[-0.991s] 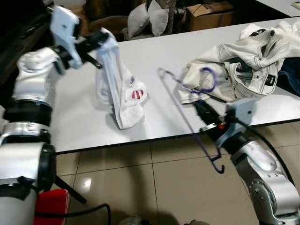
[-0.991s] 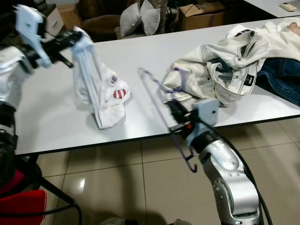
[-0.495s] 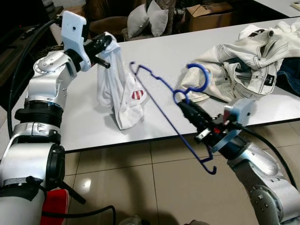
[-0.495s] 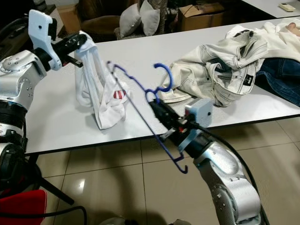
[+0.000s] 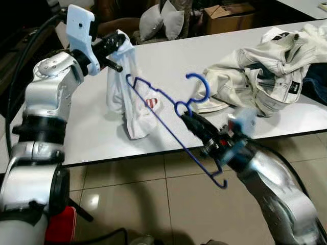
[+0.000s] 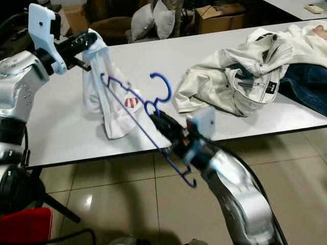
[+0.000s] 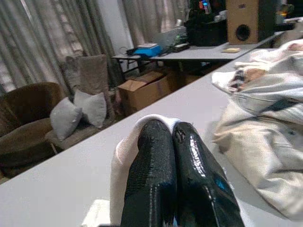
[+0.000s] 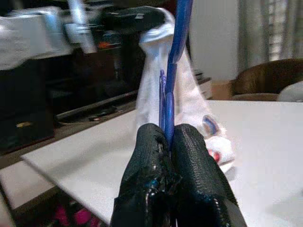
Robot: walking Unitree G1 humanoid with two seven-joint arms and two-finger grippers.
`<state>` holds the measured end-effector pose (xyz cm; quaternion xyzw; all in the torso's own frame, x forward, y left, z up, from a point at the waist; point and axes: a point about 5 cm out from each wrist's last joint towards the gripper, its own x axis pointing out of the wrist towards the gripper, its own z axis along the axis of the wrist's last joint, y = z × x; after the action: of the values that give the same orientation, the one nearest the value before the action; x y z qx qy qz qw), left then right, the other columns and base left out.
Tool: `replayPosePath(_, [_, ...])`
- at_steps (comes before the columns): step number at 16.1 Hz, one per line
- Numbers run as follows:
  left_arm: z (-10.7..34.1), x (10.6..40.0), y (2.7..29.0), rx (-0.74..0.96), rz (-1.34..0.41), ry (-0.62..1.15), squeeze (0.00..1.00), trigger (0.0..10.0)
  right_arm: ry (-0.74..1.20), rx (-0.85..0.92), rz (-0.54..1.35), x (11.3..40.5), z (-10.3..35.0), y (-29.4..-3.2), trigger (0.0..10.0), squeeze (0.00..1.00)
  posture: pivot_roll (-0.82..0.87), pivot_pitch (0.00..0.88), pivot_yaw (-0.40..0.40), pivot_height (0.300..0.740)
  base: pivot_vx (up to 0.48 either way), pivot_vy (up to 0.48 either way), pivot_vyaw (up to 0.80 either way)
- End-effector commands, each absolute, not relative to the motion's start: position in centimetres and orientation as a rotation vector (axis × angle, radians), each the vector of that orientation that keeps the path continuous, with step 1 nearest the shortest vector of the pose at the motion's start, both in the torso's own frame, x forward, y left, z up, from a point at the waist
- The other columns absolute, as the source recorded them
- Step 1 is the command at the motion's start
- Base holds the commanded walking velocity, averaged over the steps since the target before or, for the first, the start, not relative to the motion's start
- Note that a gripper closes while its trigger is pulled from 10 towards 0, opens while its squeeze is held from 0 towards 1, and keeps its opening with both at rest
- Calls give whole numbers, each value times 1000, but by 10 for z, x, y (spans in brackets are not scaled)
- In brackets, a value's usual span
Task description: Hang hanger
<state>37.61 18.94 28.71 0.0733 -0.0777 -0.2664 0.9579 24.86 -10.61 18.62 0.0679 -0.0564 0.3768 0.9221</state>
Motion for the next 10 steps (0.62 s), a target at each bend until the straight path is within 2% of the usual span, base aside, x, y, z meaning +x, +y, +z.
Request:
replayPosePath(1, [294,372,193,154,-525,-165,0,0,-140,133,769,251,190,-103,10000,0,-134,0,120,740,0,0,0])
replayPosePath(5, [295,368,190,156,-522,-158,0,0,-143,132,757,256,190,-100,10000,0,-118,0,112,740,0,0,0])
replayPosePath(10, [293,359,183,125,-521,-132,0,0,-115,137,655,271,186,-100,10000,0,-116,0,122,740,0,0,0])
